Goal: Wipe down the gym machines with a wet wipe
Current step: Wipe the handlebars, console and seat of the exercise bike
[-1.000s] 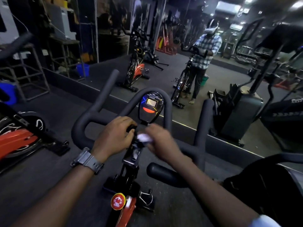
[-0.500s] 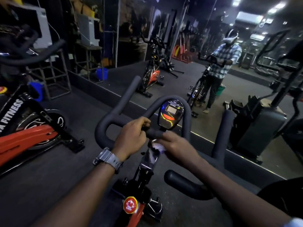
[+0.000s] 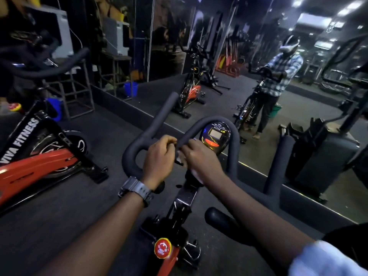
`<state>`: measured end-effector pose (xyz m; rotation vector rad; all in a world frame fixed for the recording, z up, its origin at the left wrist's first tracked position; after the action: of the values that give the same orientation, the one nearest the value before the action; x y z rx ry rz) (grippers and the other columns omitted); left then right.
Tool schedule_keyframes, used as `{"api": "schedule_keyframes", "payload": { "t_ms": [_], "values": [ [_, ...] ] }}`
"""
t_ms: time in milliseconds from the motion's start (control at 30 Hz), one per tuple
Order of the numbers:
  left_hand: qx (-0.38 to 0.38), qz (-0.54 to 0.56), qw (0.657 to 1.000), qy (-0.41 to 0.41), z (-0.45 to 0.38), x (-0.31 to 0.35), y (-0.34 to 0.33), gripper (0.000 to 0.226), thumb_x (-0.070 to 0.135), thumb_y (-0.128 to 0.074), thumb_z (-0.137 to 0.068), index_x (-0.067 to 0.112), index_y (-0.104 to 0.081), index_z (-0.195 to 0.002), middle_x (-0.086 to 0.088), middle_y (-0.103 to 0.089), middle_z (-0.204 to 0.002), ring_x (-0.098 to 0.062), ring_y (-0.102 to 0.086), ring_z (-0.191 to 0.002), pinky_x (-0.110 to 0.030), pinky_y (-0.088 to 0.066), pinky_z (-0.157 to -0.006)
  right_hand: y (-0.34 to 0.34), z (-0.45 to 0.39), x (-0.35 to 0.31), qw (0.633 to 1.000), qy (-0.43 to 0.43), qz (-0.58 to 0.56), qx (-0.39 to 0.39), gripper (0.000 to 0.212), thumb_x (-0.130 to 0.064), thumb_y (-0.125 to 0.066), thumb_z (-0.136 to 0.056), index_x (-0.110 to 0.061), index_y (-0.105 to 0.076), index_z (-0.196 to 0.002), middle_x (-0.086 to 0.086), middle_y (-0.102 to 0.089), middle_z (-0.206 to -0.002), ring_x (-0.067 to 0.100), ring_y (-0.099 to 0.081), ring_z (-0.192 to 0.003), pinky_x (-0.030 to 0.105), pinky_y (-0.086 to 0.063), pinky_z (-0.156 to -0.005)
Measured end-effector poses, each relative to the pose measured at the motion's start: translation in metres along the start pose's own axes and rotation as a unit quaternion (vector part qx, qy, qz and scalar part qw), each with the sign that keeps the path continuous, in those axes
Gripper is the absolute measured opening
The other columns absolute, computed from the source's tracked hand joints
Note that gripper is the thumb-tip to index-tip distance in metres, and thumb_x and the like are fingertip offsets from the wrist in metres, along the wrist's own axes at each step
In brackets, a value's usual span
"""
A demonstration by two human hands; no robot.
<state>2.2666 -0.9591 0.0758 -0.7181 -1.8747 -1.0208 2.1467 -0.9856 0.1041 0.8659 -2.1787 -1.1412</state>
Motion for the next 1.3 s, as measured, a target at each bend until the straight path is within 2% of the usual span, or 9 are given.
{"api": "schedule_keyframes", "payload": {
  "t_ms": [233, 367, 500, 733, 833, 900, 1067, 1200, 1300],
  "values": [
    [0.078, 0.069, 0.992, 0.065, -0.003, -0.013, 0.016, 0.027, 0.022, -0.044, -0.104, 0.016, -0.067, -0.117, -0.004, -0.070, -0.114, -0.024, -0.062, -0.106, -0.035, -0.044, -0.087, -0.006, -0.014, -0.011, 0.984, 0.153, 0.085, -0.013, 0.009, -0.024, -0.061, -0.085, -0.019, -0.067, -0.088, 0.002, -0.057, -0.081, 0.026, -0.053, -0.077, 0.039, -0.040, -0.062],
    [0.061, 0.078, 0.993, 0.066, -0.005, -0.013, 0.013, 0.027, 0.023, -0.043, -0.105, 0.017, -0.067, -0.117, 0.000, -0.069, -0.114, -0.016, -0.059, -0.101, -0.029, -0.037, -0.078, 0.020, -0.058, 0.026, 0.981, 0.016, 0.186, -0.043, 0.022, -0.033, -0.054, -0.074, -0.019, -0.068, -0.065, 0.002, -0.064, -0.066, 0.028, -0.055, -0.077, 0.037, -0.037, -0.069],
    [0.030, 0.105, 0.992, 0.067, -0.007, -0.014, 0.009, 0.027, 0.028, -0.042, -0.106, 0.020, -0.066, -0.116, 0.004, -0.067, -0.111, -0.012, -0.058, -0.100, -0.023, -0.034, -0.073, 0.038, -0.080, 0.054, 0.968, -0.107, 0.181, -0.135, 0.016, -0.028, -0.059, -0.085, -0.018, -0.070, -0.087, 0.007, -0.071, -0.090, 0.028, -0.066, -0.089, 0.035, -0.042, -0.079],
    [0.038, 0.138, 0.989, 0.048, -0.005, -0.009, 0.011, 0.039, 0.045, -0.036, -0.107, 0.019, -0.063, -0.117, 0.012, -0.064, -0.098, -0.002, -0.060, -0.094, -0.016, -0.039, -0.078, -0.008, -0.063, -0.022, 0.977, 0.082, 0.109, -0.161, 0.010, -0.015, -0.067, -0.084, -0.006, -0.072, -0.087, 0.013, -0.069, -0.086, 0.035, -0.066, -0.078, 0.037, -0.048, -0.065],
    [0.015, 0.093, 0.994, 0.050, -0.003, -0.007, 0.007, 0.031, 0.042, -0.034, -0.108, 0.024, -0.059, -0.111, 0.019, -0.055, -0.089, 0.013, -0.051, -0.080, -0.003, -0.034, -0.072, 0.034, -0.093, 0.057, 0.962, -0.094, 0.207, -0.153, 0.025, -0.032, -0.059, -0.091, -0.014, -0.072, -0.101, 0.006, -0.068, -0.106, 0.029, -0.063, -0.101, 0.034, -0.047, -0.079],
    [-0.027, 0.100, 0.993, 0.055, -0.007, -0.001, -0.003, 0.039, 0.046, -0.031, -0.107, 0.022, -0.060, -0.118, 0.015, -0.056, -0.100, 0.002, -0.053, -0.094, -0.018, -0.034, -0.082, 0.041, -0.103, 0.073, 0.955, -0.171, 0.192, -0.150, 0.025, -0.026, -0.058, -0.093, -0.014, -0.069, -0.112, 0.006, -0.068, -0.115, 0.029, -0.065, -0.107, 0.034, -0.051, -0.081],
    [-0.060, 0.175, 0.978, 0.091, -0.027, 0.006, -0.020, 0.048, 0.048, -0.025, -0.108, 0.019, -0.050, -0.136, 0.003, -0.054, -0.132, -0.008, -0.047, -0.124, -0.020, -0.029, -0.097, 0.003, -0.090, -0.004, 0.965, -0.083, 0.111, -0.224, 0.028, -0.019, -0.043, -0.101, -0.014, -0.065, -0.118, 0.008, -0.066, -0.121, 0.029, -0.064, -0.113, 0.036, -0.051, -0.085],
    [-0.100, 0.079, 0.991, 0.053, -0.026, 0.004, -0.034, 0.047, 0.041, -0.022, -0.110, 0.023, -0.046, -0.146, 0.005, -0.049, -0.145, -0.014, -0.038, -0.142, -0.026, -0.019, -0.114, 0.039, -0.114, 0.078, 0.954, -0.171, 0.162, -0.184, 0.028, -0.022, -0.056, -0.095, -0.014, -0.064, -0.121, 0.010, -0.066, -0.119, 0.033, -0.065, -0.111, 0.040, -0.052, -0.085],
    [-0.118, 0.063, 0.990, 0.042, -0.027, 0.002, -0.044, 0.050, 0.041, -0.018, -0.110, 0.025, -0.041, -0.151, 0.009, -0.045, -0.148, -0.009, -0.032, -0.142, -0.017, -0.010, -0.106, 0.047, -0.106, 0.145, 0.931, -0.245, 0.160, -0.217, 0.031, -0.019, -0.060, -0.090, -0.009, -0.063, -0.120, 0.015, -0.066, -0.120, 0.035, -0.064, -0.111, 0.042, -0.053, -0.087]
  ]
}}
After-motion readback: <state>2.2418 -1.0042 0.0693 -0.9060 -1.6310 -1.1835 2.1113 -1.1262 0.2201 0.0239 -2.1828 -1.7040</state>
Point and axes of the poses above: each hand's wrist, its own z-axis away from the middle knuckle, its own y-axis out of the back of the hand, x = y × z, the point moved 7 cm from there along -z, towards the middle knuckle
